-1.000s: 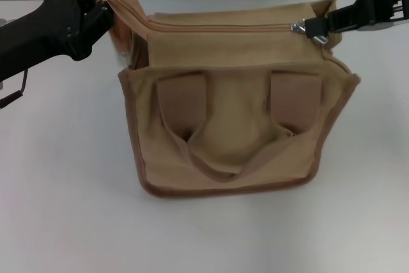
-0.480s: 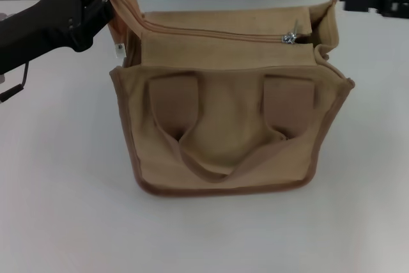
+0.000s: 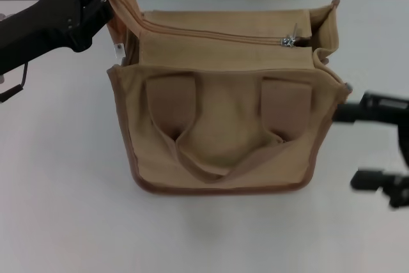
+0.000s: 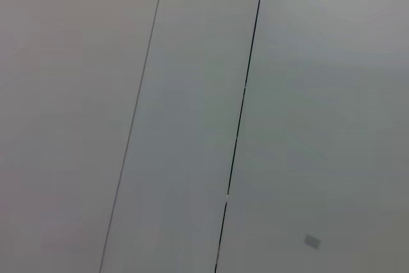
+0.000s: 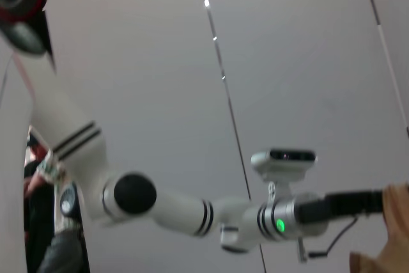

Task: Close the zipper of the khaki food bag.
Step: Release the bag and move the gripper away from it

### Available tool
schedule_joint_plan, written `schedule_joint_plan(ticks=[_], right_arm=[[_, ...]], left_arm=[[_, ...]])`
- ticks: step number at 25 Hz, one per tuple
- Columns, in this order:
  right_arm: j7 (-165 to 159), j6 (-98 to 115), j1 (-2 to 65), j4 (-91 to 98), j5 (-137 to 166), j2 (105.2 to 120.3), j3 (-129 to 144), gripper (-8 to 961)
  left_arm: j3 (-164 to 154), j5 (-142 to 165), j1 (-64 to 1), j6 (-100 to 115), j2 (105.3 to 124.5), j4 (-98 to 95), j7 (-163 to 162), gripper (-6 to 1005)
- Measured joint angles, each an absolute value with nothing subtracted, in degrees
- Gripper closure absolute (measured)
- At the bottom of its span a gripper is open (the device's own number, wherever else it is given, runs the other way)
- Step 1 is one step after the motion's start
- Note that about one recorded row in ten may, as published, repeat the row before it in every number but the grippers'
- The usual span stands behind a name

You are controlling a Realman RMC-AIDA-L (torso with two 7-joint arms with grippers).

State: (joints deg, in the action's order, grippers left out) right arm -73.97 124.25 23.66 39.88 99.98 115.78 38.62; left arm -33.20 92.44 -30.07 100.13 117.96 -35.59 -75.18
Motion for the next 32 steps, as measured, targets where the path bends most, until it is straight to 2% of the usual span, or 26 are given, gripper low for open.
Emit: schedule_joint_plan(ticks=[1,3,8,27,32], right_arm=[[-68.1,123.6,22.8,38.2,103.7,116.73,38.7,245],[-65.7,122.8,22.4,37.5,105.5,117.15,38.7,163],[-57.6,116.5,20.9,35.2,113.3,118.9,38.7,165],[-56.3,113.3,22.3,32.6,115.3,119.0,38.9,168],[-56.5,113.2,22.5,32.6,115.3,119.0,38.8,167]], left_arm=[[-33.2,92.4,-29.9,100.1,118.02,-35.6,-75.1,885],[-33.2,92.4,-29.9,100.0,118.06,-35.6,-75.1,884],[-33.2,92.5,-29.5,99.9,118.15,-35.6,-75.1,882],[-33.0,91.3,-27.7,99.7,118.11,-34.2,-75.1,873],[-33.0,91.3,-27.2,99.7,117.79,-34.3,-75.3,772]])
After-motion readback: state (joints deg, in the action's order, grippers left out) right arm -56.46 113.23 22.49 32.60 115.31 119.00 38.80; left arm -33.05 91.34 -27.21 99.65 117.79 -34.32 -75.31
